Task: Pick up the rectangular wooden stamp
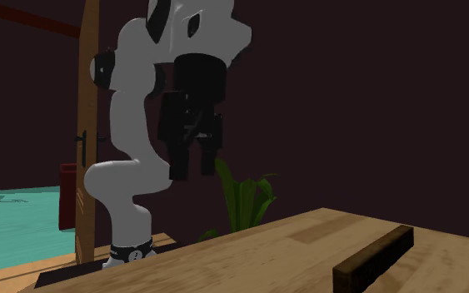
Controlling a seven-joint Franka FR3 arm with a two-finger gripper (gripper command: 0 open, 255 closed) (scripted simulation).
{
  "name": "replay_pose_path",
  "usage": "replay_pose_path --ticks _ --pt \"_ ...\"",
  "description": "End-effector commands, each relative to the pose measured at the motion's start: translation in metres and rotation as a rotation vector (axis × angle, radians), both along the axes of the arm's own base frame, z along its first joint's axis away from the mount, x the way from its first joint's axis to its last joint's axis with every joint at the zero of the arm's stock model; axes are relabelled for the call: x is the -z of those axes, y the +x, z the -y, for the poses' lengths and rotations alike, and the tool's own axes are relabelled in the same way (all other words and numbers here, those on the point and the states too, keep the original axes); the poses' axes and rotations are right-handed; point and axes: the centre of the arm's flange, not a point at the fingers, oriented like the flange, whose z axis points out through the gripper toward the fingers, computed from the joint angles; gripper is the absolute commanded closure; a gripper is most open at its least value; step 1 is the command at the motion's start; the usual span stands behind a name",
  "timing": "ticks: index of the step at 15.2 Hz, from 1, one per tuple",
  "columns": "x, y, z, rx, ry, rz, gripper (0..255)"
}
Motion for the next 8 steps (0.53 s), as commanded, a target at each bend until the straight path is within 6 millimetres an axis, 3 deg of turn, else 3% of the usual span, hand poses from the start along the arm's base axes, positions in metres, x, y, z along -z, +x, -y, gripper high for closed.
replay_pose_path --ticks 1,8 --pt "0.007 0.022 -0.009 -0.102 0.000 -0.002 0" --pt "0.026 0.094 -0.061 -0.437 0.000 -0.011 0"
